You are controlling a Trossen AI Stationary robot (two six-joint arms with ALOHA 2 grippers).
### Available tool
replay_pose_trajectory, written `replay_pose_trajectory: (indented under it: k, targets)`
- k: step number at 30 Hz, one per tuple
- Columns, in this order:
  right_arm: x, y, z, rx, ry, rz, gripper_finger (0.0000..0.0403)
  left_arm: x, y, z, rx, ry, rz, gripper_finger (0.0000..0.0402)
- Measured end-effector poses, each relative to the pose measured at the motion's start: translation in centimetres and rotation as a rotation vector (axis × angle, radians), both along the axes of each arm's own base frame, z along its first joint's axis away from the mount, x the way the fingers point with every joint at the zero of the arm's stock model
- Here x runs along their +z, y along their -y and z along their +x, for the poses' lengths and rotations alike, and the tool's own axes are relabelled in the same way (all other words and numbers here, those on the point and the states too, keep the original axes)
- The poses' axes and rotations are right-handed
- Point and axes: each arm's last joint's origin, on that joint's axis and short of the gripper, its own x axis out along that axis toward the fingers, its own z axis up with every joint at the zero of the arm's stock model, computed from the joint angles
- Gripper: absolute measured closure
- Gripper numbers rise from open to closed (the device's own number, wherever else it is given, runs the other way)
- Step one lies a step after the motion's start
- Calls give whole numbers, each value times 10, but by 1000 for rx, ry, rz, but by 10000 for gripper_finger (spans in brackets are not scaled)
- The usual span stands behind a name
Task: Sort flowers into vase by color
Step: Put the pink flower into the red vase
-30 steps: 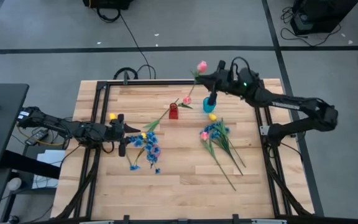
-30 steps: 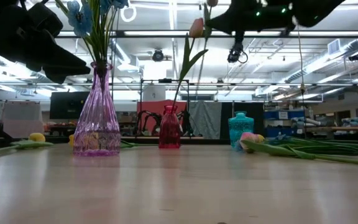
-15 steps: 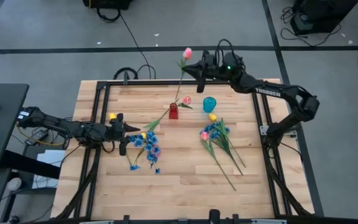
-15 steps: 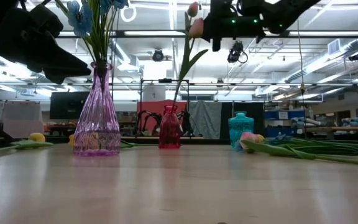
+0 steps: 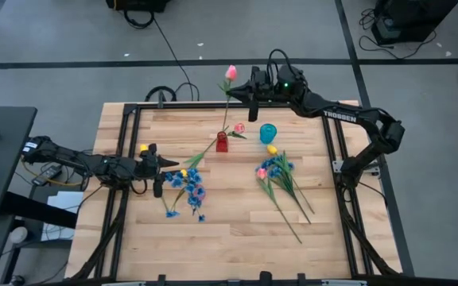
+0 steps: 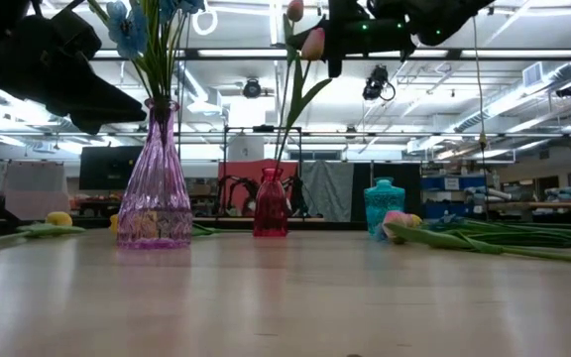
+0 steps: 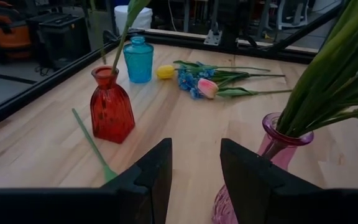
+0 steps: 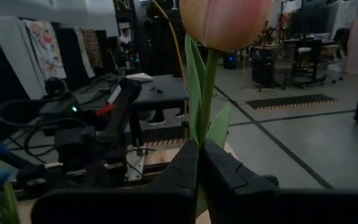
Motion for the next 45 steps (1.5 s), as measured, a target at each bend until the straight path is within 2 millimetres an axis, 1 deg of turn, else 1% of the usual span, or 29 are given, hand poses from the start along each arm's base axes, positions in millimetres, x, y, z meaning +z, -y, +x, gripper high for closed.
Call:
replay_pose_trajectory:
  k: [4,7,12,17,22,25,28,31,36,41,45]
  targets:
    - [-3,0,1,-16,-7,-9,379,0,0,0,2,2,-7,259]
    - [-8,1,5,-12,-19,1,379,0,0,0,2,1,-7,259]
    - [-27,6,17,-18,-50,19,379,0,0,0,2,-4,-5,259]
    - [-51,12,28,-12,-104,40,379,-3,0,-1,2,-27,1,259]
    - [-70,15,36,35,-148,58,377,-3,0,-1,2,-31,1,259]
    - [-77,16,39,78,-163,62,372,-3,0,-1,2,-32,1,259]
    - [-80,15,39,106,-180,47,363,-4,0,-1,5,-34,-9,259]
    - [-80,13,36,118,-215,38,345,-4,0,-1,10,-38,-25,259]
    - [-74,8,27,124,-281,52,291,-6,0,-2,16,-47,-42,259]
    - [-69,1,15,119,-375,107,238,-5,-1,-2,21,-45,-44,259]
    - [-64,-5,2,9,-484,117,218,-5,-1,-2,49,-41,-35,259]
